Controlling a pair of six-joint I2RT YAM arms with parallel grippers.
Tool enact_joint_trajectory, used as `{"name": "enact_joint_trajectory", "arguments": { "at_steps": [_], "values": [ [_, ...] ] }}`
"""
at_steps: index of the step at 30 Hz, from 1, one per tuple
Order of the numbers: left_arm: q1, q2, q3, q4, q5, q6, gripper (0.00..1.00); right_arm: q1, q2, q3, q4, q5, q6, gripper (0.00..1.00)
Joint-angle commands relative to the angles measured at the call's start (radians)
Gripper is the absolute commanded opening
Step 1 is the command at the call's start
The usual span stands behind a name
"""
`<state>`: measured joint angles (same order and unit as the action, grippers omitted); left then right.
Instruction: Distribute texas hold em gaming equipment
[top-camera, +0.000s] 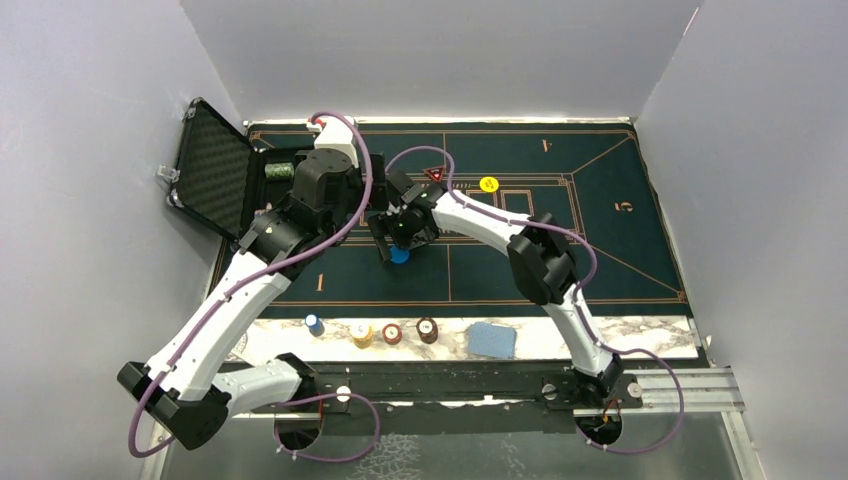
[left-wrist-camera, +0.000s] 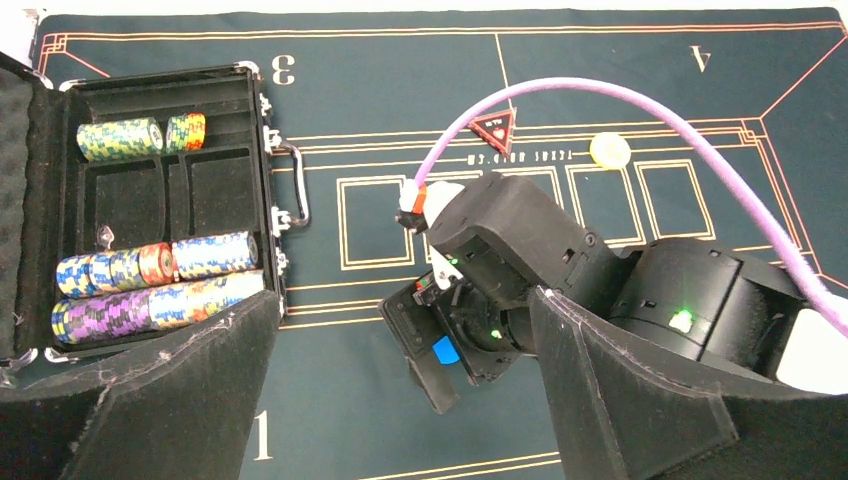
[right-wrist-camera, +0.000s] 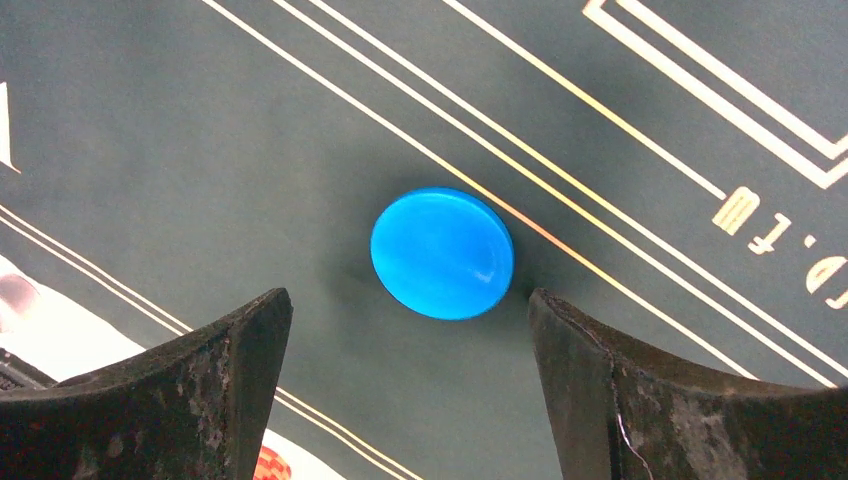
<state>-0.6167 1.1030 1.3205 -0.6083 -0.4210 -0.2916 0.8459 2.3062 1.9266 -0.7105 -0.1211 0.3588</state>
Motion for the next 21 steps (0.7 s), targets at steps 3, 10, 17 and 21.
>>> {"name": "enact_joint_trajectory", "arguments": {
  "at_steps": [3, 10, 17, 21],
  "values": [
    [-0.002, 0.018, 0.028, 0.01, -0.02, 0.024, 0.99, -0.11, -0.182, -0.048, -0.044, 0.038, -0.017, 0.92],
    [-0.002, 0.034, 0.017, 0.029, 0.004, 0.055, 0.99, -0.339, -0.277, -0.202, 0.051, 0.12, -0.063, 1.0],
    [-0.001, 0.082, 0.023, 0.044, 0.032, 0.081, 0.99, -0.495, -0.08, 0.019, -0.031, 0.231, -0.1, 0.98],
    [-0.002, 0.112, 0.028, 0.051, 0.02, 0.105, 0.99, -0.525, 0.015, 0.131, -0.042, 0.235, -0.163, 0.95]
  ]
}}
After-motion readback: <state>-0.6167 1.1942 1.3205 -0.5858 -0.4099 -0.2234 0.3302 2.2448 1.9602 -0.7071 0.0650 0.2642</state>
